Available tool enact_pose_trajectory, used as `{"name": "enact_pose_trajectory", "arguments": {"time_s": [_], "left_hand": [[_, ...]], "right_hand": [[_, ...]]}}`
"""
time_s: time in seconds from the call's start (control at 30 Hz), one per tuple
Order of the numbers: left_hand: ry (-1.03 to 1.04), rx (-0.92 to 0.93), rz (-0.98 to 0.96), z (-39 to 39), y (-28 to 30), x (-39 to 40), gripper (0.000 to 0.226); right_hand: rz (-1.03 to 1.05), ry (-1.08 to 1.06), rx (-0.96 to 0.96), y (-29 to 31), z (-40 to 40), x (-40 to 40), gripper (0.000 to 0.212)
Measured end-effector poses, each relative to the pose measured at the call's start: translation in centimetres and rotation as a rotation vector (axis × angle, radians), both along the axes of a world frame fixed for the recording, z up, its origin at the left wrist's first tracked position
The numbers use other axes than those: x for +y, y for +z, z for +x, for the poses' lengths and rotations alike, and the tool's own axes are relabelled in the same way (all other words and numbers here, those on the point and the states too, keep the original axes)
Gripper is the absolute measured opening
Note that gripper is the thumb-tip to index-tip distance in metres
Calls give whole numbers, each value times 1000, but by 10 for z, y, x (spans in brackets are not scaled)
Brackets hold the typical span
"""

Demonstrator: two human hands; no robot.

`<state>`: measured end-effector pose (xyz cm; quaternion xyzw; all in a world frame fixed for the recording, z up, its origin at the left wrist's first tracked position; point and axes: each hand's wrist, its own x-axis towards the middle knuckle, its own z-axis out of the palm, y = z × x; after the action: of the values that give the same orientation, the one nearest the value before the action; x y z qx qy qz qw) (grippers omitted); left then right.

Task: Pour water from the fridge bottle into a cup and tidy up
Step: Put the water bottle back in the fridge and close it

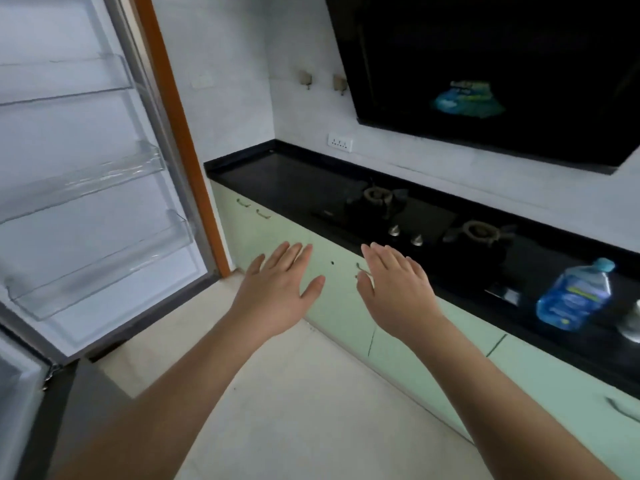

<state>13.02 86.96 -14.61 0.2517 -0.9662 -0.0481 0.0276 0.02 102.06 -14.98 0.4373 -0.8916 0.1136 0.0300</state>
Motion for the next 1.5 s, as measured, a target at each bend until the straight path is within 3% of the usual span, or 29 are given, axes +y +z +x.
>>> {"name": "enact_pose_trajectory", "arguments": {"time_s": [0.43, 0.6, 0.8, 1.0, 1.3, 1.5], "left_hand": [[-386, 61, -40, -124, -24, 220, 72], [-508, 57, -33, -162, -33, 260, 70], [-620, 56, -43, -223, -40, 276, 69], [-697, 83, -46, -293, -56, 260, 83], [-851, 56, 1, -374, -78, 247, 90], [-885, 21, 11, -420, -98, 247, 81]], "right_hand": [[-41, -328, 0, -27, -42, 243, 57], [-72, -442, 50, -32, -62, 286, 73], [-65, -563, 50, -47, -96, 304, 68], [-6, -645, 30, -61, -149, 298, 72], [-18, -782, 85, -82, -215, 276, 56], [12, -804, 47, -106, -255, 289, 57]]}}
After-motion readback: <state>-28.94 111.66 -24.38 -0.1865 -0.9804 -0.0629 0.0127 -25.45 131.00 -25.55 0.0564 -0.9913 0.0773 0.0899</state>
